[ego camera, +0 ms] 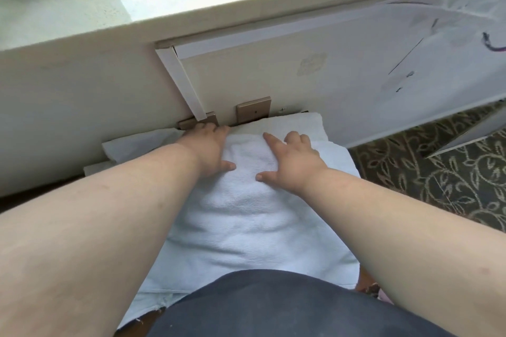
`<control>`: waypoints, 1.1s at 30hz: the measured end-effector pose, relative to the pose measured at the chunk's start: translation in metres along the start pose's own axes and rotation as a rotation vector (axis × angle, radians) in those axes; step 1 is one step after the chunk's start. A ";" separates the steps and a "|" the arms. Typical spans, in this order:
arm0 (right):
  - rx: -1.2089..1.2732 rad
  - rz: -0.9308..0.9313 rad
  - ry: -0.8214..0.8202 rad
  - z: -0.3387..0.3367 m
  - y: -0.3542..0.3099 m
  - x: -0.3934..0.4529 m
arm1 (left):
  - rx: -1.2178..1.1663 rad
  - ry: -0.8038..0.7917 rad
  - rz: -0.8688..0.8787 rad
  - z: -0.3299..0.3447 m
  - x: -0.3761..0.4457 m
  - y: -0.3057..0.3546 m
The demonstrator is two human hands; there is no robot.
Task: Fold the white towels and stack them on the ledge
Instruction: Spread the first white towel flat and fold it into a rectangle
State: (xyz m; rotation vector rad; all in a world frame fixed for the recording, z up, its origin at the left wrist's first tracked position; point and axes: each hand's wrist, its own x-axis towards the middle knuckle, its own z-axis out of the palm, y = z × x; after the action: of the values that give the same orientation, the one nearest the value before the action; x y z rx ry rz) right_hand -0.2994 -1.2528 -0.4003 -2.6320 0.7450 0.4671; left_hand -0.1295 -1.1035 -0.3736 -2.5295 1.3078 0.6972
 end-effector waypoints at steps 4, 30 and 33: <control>0.037 -0.059 0.069 -0.002 -0.005 -0.006 | 0.016 0.145 0.108 0.002 -0.004 -0.003; 0.069 -0.552 0.344 -0.026 -0.242 -0.092 | -0.076 0.470 -0.241 0.003 -0.244 -0.116; 0.071 -0.601 0.397 -0.024 -0.289 -0.115 | -0.058 0.546 -0.264 0.006 -0.288 -0.139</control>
State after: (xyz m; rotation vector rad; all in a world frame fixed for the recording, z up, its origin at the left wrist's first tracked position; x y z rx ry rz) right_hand -0.2267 -0.9839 -0.2596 -2.7270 0.0382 -0.2493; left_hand -0.1606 -0.8150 -0.2393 -2.9870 1.0549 -0.0190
